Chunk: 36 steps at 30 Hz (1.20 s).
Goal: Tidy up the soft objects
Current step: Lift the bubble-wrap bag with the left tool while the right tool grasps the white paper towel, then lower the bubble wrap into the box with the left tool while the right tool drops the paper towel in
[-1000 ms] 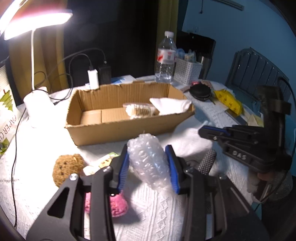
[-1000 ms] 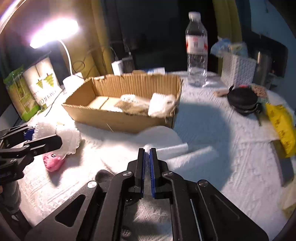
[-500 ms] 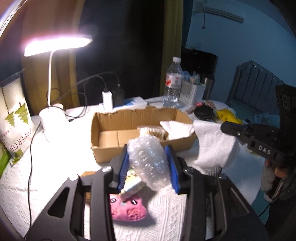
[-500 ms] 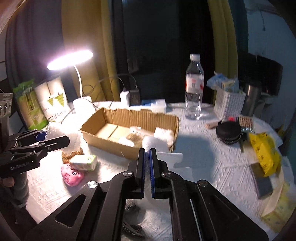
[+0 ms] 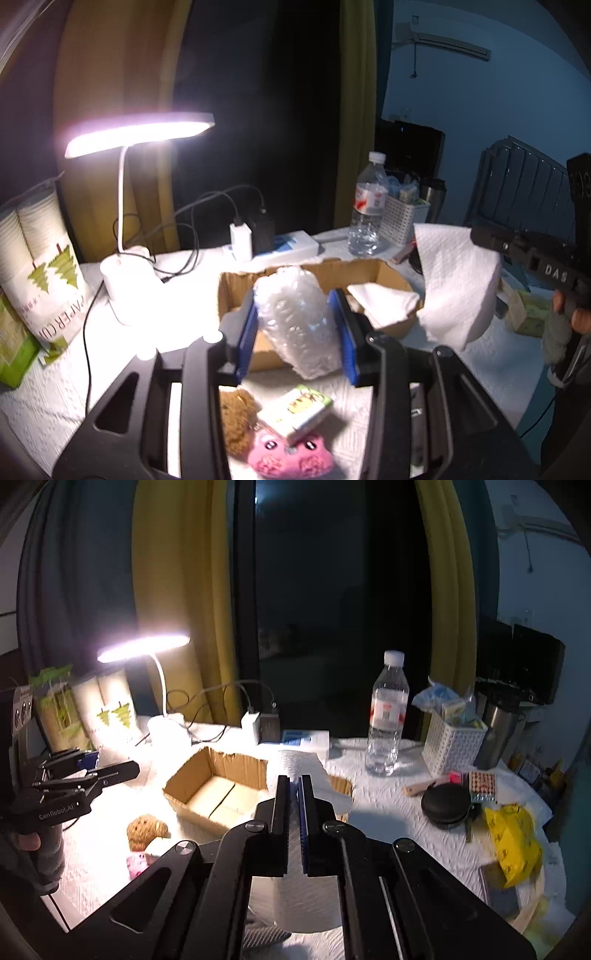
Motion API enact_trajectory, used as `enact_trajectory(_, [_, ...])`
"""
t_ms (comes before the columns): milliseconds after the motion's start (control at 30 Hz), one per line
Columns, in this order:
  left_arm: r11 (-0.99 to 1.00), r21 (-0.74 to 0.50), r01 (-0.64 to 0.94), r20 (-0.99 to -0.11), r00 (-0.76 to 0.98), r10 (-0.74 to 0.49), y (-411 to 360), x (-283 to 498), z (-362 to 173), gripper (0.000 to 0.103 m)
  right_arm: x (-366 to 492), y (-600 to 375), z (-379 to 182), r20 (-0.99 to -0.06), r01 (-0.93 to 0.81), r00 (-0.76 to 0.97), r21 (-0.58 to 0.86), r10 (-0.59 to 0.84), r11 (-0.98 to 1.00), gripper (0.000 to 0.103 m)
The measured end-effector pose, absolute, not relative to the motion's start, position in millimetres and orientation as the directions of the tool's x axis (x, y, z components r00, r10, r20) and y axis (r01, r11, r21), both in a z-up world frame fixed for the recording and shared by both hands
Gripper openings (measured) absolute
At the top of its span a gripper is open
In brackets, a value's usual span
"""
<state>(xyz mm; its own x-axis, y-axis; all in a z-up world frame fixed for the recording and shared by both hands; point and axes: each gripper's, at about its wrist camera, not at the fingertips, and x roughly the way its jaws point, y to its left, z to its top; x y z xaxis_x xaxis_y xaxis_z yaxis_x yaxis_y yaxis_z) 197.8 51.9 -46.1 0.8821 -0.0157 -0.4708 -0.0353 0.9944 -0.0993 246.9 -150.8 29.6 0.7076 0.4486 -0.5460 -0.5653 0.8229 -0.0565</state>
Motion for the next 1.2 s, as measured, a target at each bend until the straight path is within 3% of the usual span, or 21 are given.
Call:
enact_trajectory(600, [0.993, -0.098, -0.073, -0.489, 0.872, 0.016, 78.0, 245.2, -73.2, 0.039, 301.8, -127.0, 27.3, -0.543, -0.581, 0.701, -0.060, 0.462, 0.811, 0.005])
enact_trajectory(1200, [0.989, -0.116, -0.093, -0.604, 0.797, 0.004, 83.9, 290.1, -122.9, 0.041, 353.0, -107.3, -60.0, -0.683, -0.580, 0.601, -0.016, 0.415, 0.815, 0.005])
